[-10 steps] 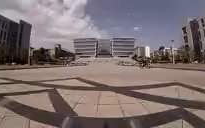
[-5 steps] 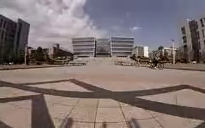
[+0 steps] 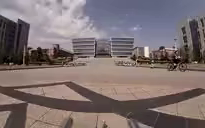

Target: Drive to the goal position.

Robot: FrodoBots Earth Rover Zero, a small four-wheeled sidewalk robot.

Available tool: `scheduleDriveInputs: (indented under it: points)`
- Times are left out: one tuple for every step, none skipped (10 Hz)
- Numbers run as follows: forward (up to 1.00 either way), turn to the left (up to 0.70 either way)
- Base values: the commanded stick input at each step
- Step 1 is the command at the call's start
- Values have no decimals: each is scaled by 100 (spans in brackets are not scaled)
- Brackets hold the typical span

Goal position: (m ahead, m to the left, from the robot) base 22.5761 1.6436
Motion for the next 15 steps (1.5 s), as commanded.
scheduleDriveInputs:
  points:
    - [100, 0]
    - [100, 2]
    - [100, 2]
    - [100, 0]
    - [100, -1]
    - [100, 0]
    - [100, 1]
    - [100, 2]
    - [100, 2]
    - [100, 2]
    - [100, 1]
    - [100, 1]
    - [100, -1]
    - [100, -1]
    - [100, -1]
